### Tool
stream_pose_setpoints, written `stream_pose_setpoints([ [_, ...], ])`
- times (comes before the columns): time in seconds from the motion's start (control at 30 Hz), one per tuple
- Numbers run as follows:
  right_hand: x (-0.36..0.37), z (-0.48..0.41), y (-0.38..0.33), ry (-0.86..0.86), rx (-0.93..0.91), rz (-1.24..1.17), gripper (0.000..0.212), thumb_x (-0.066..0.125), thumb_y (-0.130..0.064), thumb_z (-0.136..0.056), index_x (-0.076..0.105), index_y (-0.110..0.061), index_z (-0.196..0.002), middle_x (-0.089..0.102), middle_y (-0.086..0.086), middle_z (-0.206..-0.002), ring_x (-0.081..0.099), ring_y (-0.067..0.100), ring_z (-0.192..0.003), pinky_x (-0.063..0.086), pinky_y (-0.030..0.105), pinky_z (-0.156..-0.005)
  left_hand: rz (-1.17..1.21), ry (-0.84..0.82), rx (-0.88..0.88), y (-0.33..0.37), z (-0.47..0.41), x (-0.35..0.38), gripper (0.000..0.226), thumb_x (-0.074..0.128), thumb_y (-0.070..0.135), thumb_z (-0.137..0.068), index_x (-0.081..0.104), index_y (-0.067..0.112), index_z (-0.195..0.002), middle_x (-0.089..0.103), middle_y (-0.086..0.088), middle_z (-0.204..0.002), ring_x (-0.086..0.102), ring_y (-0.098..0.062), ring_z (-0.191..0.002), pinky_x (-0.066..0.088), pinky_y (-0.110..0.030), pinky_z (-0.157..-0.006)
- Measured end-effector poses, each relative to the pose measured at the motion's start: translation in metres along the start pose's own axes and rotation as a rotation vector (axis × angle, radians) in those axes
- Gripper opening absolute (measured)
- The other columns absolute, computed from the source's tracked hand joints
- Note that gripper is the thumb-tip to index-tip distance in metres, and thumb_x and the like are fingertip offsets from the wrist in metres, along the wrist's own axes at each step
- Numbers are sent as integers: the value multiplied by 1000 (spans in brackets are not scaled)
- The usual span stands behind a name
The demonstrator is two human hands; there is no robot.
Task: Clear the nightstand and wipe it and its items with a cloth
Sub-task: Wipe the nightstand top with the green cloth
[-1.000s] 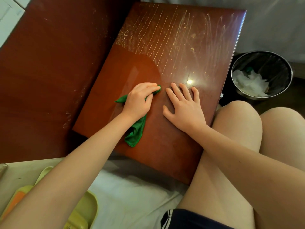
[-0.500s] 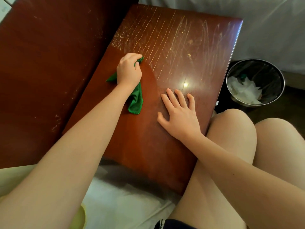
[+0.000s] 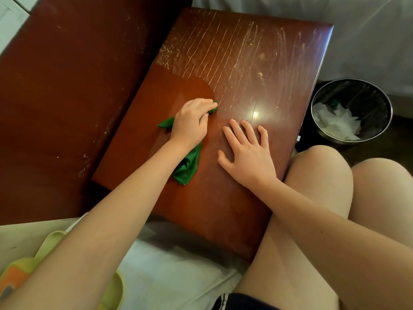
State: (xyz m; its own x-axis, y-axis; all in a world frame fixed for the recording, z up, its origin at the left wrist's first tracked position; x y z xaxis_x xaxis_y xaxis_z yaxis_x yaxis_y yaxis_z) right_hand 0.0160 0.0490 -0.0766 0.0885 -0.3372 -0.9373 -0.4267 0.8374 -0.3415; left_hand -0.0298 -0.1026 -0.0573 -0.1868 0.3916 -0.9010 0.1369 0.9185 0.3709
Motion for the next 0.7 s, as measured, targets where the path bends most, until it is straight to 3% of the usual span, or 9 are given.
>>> stream_pose_setpoints([
  [0.2,1,0,1,0,-4,5,58,36,-46,-89,44,-17,-138,39,4,-148,28,27,-138,8,48,-112,57,-45,110,11,56,-8,33,52,0,-86,68,9,-113,67,-7,-114,58,-22,-109,34,-17,-98],
  [0.33,1,0,0,5,2,5,59,33,-47,-88,46,-16,-137,40,5,-147,30,27,-137,12,49,-112,77,-39,63,7,58,-7,33,51,1,-86,68,11,-113,67,-5,-115,58,-21,-110,34,-17,-99],
  [0.43,0,0,0,-2,2,7,60,30,-47,-87,46,-16,-137,40,5,-147,31,28,-137,12,49,-112,43,62,-112,4,47,-7,32,49,3,-89,67,10,-114,66,-5,-116,58,-21,-111,37,-21,-96],
  [0.57,-1,0,1,-20,-11,7,57,34,-46,-90,42,-18,-139,35,3,-150,25,26,-140,8,48,-113,19,193,-474,8,31,-3,33,43,9,-96,62,15,-122,59,0,-125,52,-16,-115,38,-20,-89],
  [0.7,-3,1,1,-30,-10,-4,58,35,-48,-91,39,-19,-141,33,3,-152,23,26,-141,7,48,-113,158,164,-631,15,26,-6,34,43,17,-98,55,15,-129,50,-3,-136,43,-18,-126,37,-32,-105],
])
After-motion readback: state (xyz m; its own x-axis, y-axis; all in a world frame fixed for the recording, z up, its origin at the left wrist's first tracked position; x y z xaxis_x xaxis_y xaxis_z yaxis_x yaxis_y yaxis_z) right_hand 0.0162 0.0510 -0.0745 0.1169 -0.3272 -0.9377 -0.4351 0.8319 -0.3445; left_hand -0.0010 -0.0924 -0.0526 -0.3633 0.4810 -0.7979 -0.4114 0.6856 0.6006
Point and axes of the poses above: each hand's wrist, its own z-axis away from the middle knuckle, its own x-axis out of the palm, y = z × x, the point moved 4 cm from there along -z, towards the middle knuckle
